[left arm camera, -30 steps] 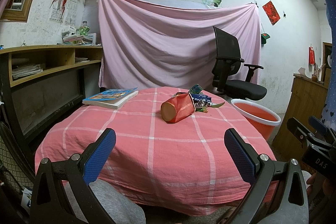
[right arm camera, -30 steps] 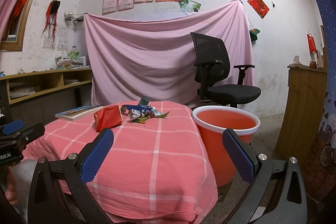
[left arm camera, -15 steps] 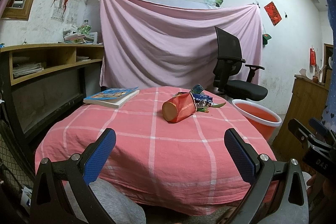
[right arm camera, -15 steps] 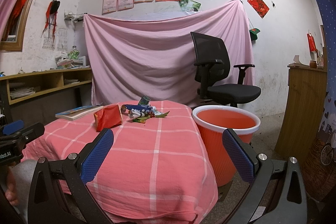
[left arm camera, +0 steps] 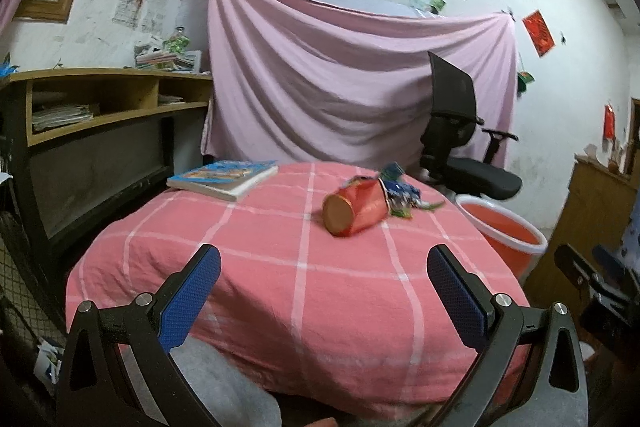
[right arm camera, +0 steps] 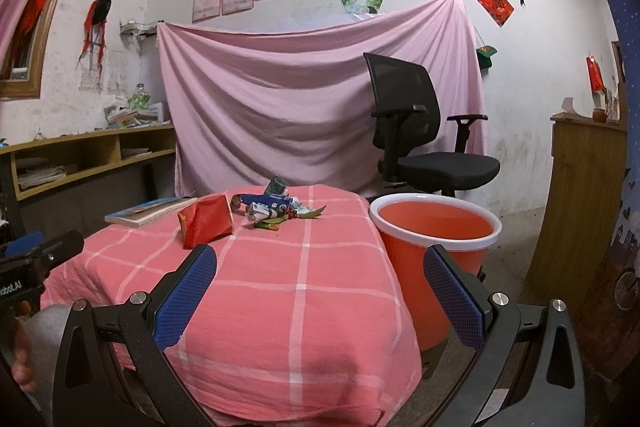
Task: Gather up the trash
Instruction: 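Reach the left gripper to the red paper cup and close on it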
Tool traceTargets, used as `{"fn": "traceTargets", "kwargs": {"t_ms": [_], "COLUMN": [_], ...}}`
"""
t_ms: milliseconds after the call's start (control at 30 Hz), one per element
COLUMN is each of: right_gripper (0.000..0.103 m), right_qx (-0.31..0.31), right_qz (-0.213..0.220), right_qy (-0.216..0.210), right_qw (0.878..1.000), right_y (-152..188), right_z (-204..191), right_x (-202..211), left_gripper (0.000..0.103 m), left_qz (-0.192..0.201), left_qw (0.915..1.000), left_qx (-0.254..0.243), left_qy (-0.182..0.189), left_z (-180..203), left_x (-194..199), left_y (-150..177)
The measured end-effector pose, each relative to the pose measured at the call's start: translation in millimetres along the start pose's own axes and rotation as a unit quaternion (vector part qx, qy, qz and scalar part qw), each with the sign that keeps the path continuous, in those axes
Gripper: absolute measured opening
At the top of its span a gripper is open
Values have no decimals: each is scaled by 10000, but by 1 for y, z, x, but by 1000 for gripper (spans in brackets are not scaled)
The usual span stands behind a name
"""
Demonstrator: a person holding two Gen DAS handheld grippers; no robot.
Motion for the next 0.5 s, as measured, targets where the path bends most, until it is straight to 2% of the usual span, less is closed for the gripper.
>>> {"fn": "traceTargets", "kwargs": {"t_ms": [133, 300, 433, 500], "right_gripper": [103, 103, 103, 103], "right_qx": [90, 257, 211, 260], "right_qz": [164, 427, 666, 722], "right_qy": [30, 45, -348, -405], "right_qw": [9998, 9987, 9970, 9962], "right_y": [-8, -25, -40, -49], "right_z": [-2, 0, 7, 9], "right_x": [-12, -30, -47, -56], "left_gripper": [101, 101, 101, 101], "left_qz": [298, 394, 692, 914], "left_qw": [9991, 9971, 9956, 9941], "left_qx": [196, 577, 569, 546], "left_qy": [-218, -289, -259, -217], "left_z": [-4, -7, -4, -3], "left_x": [-14, -43, -64, -75], "left_y": [-15, -30, -48, -58]}}
Point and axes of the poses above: each gripper's, at about its wrist camera, not at the fingertips, and x roughly against the way its jaws point, z to its right, y to its underside, the point moved 2 cm from there along -x, roughly the way its jaws point, and after that the axes turned 12 degrees about -y, right-handed, at the moved point
